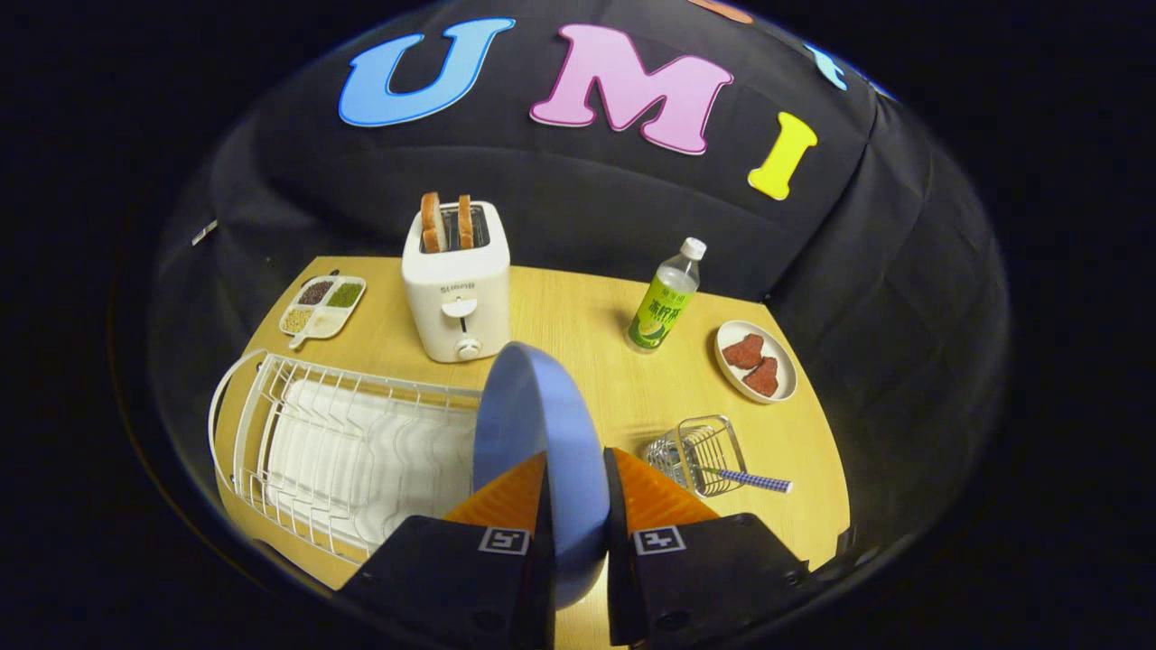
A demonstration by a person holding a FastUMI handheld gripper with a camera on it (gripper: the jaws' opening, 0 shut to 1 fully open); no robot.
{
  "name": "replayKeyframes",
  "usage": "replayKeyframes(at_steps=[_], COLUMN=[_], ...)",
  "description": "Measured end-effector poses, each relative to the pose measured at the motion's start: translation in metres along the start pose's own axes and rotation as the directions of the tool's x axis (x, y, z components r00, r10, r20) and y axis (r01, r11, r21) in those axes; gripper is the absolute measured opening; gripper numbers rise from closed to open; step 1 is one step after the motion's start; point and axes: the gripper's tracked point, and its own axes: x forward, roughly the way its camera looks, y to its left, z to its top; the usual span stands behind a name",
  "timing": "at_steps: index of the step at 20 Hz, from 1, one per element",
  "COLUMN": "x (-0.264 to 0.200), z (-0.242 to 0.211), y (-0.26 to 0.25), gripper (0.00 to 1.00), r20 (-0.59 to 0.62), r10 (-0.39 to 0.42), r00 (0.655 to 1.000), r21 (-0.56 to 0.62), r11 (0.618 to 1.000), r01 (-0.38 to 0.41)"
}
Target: Take the plate from the dish rack, then take the spoon from the basket and place it into the plate.
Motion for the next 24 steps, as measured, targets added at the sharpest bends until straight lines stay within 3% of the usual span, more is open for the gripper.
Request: replayKeyframes(at_steps=[6,10,17,24], x=[-0.041,-0.074,-0.112,-0.095], z=[0.018,-0.003,-0.113,-0.224], y=[-0.033,-0.074,-0.136,-0.147], gripper=[0.26,0.26,0.26,0.26], r20=[0.079,0.094,-0.015,-0.098], r10=[0.083,0.171,0.306,0.455], r00=[0.993,0.981,0.952,0.885], r21=[0.144,0.170,0.233,0.440], r11=[0.985,0.968,0.927,0.818], r01=[-0.093,-0.185,-0.294,-0.371])
